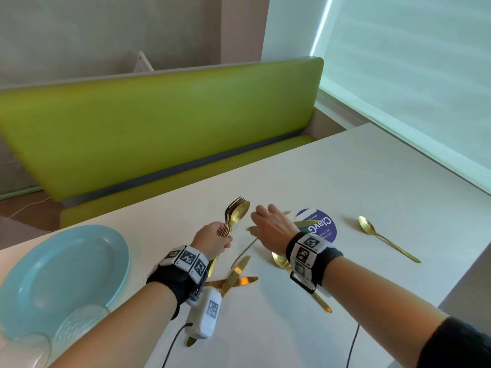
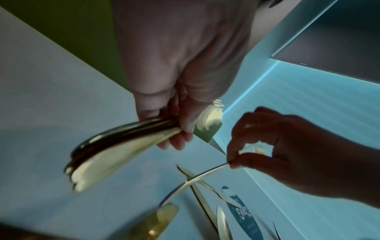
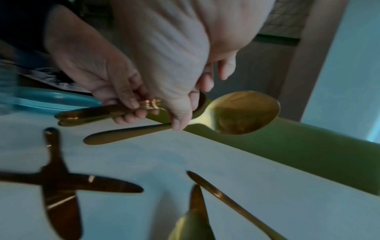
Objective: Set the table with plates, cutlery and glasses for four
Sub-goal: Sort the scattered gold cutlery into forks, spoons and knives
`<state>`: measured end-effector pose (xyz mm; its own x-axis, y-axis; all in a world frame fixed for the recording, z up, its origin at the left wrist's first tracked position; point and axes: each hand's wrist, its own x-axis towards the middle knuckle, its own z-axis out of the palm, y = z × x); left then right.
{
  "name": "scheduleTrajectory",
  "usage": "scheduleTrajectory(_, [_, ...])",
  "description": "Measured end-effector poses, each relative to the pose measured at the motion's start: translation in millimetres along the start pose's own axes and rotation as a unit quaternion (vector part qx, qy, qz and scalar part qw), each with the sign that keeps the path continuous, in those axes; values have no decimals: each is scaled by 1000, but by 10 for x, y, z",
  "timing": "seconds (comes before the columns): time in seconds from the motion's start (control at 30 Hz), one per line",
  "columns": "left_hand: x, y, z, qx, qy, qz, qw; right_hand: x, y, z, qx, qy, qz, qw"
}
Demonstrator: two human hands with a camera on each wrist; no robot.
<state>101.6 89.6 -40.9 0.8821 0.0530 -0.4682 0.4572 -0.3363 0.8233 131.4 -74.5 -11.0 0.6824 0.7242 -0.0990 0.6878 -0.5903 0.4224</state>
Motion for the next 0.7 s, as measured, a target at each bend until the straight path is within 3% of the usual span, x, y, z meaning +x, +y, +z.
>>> scheduleTrajectory(0.13, [-228,9,92,62,-100,29,993,-108,-224,-146,-13,27,-78,996])
scheduleTrajectory(0.3, [-535,-75,214,76,-128,43,988,-344,-457,-323,-8,12,-94,995])
scheduleTrajectory(0.57, [-986,-330,327,89,-155,57,982,-881,-874,-358,86,58,-37,994])
scheduleTrajectory(0.7, [-1167,-436,384,64,-183,53,980,-1083,-1075,-308,157,116,49,980])
